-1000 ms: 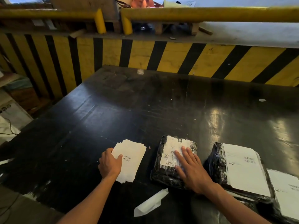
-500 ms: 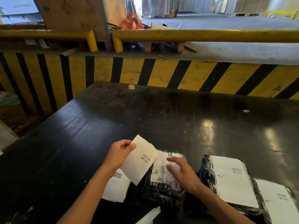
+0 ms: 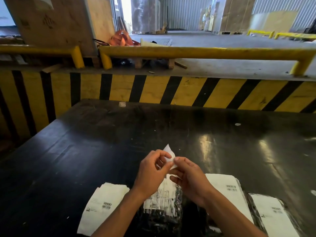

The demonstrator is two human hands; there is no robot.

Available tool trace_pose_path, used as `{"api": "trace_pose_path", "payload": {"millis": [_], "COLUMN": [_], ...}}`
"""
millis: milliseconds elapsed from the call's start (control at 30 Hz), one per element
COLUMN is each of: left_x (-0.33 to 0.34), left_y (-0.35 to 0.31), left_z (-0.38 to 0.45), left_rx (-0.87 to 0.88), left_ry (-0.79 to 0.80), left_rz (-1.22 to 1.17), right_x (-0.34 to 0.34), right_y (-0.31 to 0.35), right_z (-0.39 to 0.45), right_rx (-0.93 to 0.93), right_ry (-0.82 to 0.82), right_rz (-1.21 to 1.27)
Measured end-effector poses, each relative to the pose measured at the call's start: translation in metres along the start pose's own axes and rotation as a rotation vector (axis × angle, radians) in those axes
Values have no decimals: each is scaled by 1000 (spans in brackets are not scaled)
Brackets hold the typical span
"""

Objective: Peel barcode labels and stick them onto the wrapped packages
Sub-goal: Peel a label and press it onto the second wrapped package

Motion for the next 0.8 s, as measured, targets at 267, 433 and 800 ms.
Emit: {"api": "trace_pose_path", "payload": {"millis": [267, 433, 800], "left_x": [5, 8, 7], "left_y": [-3, -4, -4], "left_z": [7, 8, 14], "left_rx": [-11, -25, 21], "left_ry": [-29, -12, -25], "left_rz": [-70, -78, -37], "right_x": [-14, -17, -15], "right_y": [7, 12, 18], "right_z": [-2, -2, -3], "right_rx": [-9, -12, -59], "right_ry": [101, 119, 146], "right_rz": [40, 8, -32]}}
Point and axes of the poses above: each hand's wrist, its own z-axis towards the middle knuckle, its own x-axis out of the palm, y = z × x, the point moved 4 cm from there along z, towards the middle knuckle, and after that the axes turned 11 degrees about -z, right-handed, at the moved point
